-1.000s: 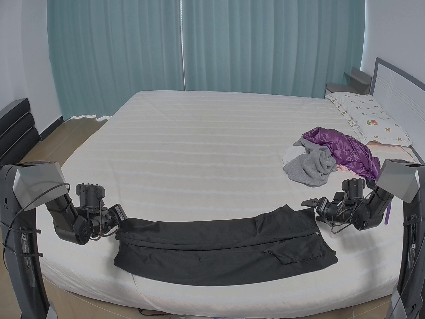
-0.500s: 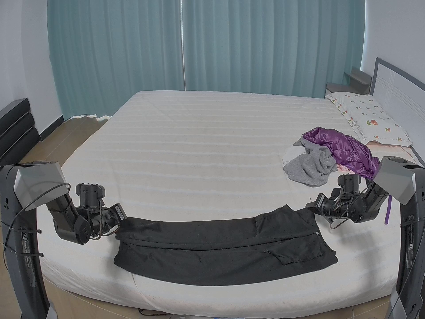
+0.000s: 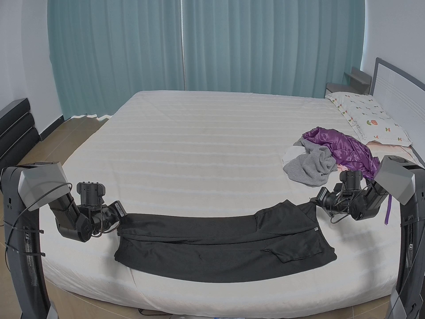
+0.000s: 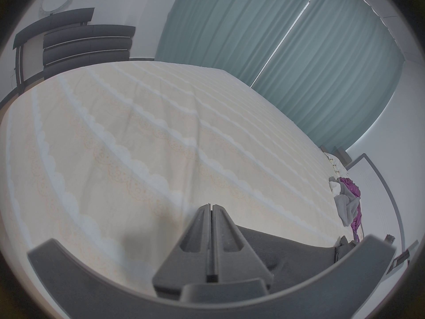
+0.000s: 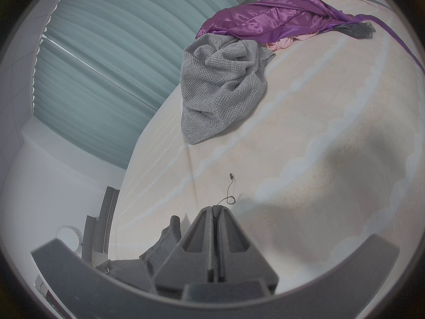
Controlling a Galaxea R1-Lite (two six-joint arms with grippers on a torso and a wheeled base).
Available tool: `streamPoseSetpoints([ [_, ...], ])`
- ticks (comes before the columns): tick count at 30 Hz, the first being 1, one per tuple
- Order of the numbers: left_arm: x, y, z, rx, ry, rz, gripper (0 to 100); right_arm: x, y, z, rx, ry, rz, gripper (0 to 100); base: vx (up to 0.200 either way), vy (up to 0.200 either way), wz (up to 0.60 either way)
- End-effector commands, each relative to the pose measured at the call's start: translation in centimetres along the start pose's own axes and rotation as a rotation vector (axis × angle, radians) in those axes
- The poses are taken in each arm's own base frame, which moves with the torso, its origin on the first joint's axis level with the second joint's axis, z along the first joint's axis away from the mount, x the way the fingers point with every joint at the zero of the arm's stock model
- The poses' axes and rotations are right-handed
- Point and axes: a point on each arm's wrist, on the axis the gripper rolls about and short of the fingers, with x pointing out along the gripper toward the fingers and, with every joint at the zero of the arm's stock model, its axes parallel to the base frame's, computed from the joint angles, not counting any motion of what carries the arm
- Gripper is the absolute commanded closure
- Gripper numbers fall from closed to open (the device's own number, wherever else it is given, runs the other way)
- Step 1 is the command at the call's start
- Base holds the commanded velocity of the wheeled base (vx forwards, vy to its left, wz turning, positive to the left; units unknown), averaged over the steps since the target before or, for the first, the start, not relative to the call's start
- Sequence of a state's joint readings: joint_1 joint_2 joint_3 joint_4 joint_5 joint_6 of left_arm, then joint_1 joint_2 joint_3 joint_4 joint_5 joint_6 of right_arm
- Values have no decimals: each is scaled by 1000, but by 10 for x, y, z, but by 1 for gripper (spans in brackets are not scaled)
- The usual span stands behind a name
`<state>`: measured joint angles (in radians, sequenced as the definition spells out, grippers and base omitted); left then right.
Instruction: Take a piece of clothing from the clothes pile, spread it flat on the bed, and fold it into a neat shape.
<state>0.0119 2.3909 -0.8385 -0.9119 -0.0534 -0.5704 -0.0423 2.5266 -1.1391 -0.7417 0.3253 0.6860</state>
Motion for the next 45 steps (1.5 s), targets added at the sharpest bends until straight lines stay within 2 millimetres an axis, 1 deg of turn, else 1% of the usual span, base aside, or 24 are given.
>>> streamPoseSetpoints([
  [1, 5, 3, -3, -2, 8, 6, 100, 0, -2, -1, 3, 1, -3, 100, 0, 0, 0],
  [7, 14, 2, -1, -3, -4, -1, 100, 1, -2, -1, 5, 0, -2, 100, 0, 0, 0],
  [8, 14, 2, -1, -3, -4, -1, 100, 1, -2, -1, 5, 0, -2, 0, 0, 0, 0],
  [9, 17, 3, -1, -4, -4, -1, 100, 1, -3, -2, 7, 2, -4, 0, 0, 0, 0],
  [10, 19, 2, -2, -3, -2, -1, 0, 1, -3, -2, 8, 3, -5, 0, 0, 0, 0],
  [15, 21, 4, -3, -4, 2, 1, 0, -4, 0, 0, 22, 0, 3, 0, 0, 0, 0],
  [17, 19, 5, -4, -6, 6, 7, 0, -14, 8, 4, 61, -13, 15, 0, 0, 0, 0],
  [18, 18, 5, -4, -6, 6, 7, 0, -14, 8, 4, 64, -11, 15, 0, 0, 0, 0],
  [19, 13, 4, -3, -21, 6, 9, 0, -23, 16, 6, 102, -19, 26, 0, 0, 0, 0],
  [20, 6, 2, 0, -39, 0, 5, 0, -28, 20, 8, 119, -27, 34, 0, 0, 0, 0],
  [23, -15, -3, 4, -86, 1, 0, 0, -39, 26, 7, 147, -35, 40, 0, 0, 0, 0],
  [24, -28, -5, 3, -105, 7, 0, 0, -48, 29, 7, 151, -43, 48, 0, 0, 0, 0],
  [27, -48, -6, -6, -112, 35, 11, 0, -59, 32, 1, 159, -29, 38, 0, 0, 0, 0],
  [29, -58, -8, -13, -126, 53, 20, 0, -63, 32, -3, 161, -24, 21, 0, 0, 0, 0],
  [30, -58, -8, -13, -126, 53, 20, 0, -63, 32, -3, 161, -24, 21, 0, 0, 0, 0],
  [31, -64, -13, -21, -161, 54, 39, 0, -62, 32, -8, 160, -30, -4, 0, 0, 0, 0],
  [35, -63, -23, -34, -176, 34, 86, 0, -60, 30, -15, 158, -45, -44, 0, 0, 0, 0],
  [36, -63, -24, -34, -173, 30, 90, 0, -60, 30, -15, 158, -44, -45, 0, 0, 0, 0],
  [37, -61, -27, -40, -165, 26, 109, 0, -60, 28, -17, 161, -40, -54, 0, 0, 0, 0],
  [39, -56, -27, -47, -158, 38, 123, 0, -61, 27, -19, 163, -36, -60, 0, 0, 0, 0],
  [40, -56, -27, -47, -158, 38, 123, 0, -61, 27, -19, 163, -36, -60, 0, 0, 0, 0],
  [41, -50, -27, -53, -163, 48, 135, 0, -61, 26, -20, 165, -33, -63, 0, 0, 0, 0],
  [42, -50, -27, -54, -163, 50, 137, 0, -61, 26, -20, 164, -32, -64, 0, 0, 0, 0],
  [45, -36, -22, -60, -160, 33, 192, 0, -64, 25, -23, 166, -27, -72, 0, 0, 0, 0],
])
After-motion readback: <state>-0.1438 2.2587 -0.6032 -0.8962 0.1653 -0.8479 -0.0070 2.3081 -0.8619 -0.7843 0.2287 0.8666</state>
